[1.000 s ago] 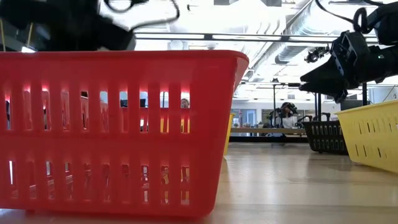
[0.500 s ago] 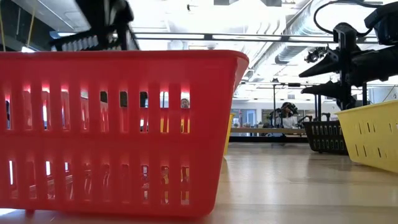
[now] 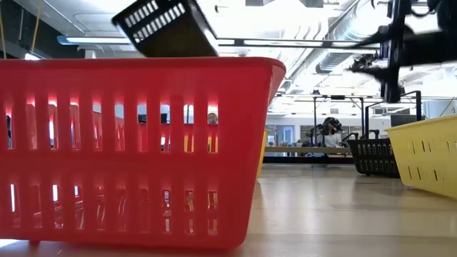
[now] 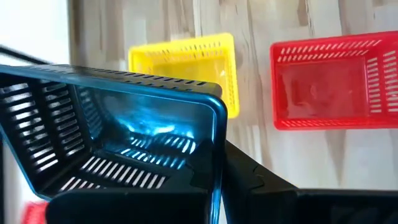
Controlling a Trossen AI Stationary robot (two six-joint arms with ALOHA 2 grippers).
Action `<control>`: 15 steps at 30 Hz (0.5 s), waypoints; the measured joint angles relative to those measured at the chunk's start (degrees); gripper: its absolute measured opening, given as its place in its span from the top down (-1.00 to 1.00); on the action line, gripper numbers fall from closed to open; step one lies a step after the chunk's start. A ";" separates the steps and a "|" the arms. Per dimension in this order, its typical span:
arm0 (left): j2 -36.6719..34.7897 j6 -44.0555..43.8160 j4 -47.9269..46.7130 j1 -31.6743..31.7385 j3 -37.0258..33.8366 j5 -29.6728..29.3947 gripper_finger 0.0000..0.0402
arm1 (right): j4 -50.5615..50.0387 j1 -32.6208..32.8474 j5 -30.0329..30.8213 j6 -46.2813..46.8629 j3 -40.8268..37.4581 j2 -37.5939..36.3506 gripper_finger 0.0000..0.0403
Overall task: Stack baskets on shelf by color
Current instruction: Put the bottom left black basket on the shelf
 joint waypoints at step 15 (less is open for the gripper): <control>-0.02 9.67 -3.87 4.16 3.30 -10.71 0.98 | -18.70 0.00 0.08 -7.68 29.71 21.51 0.22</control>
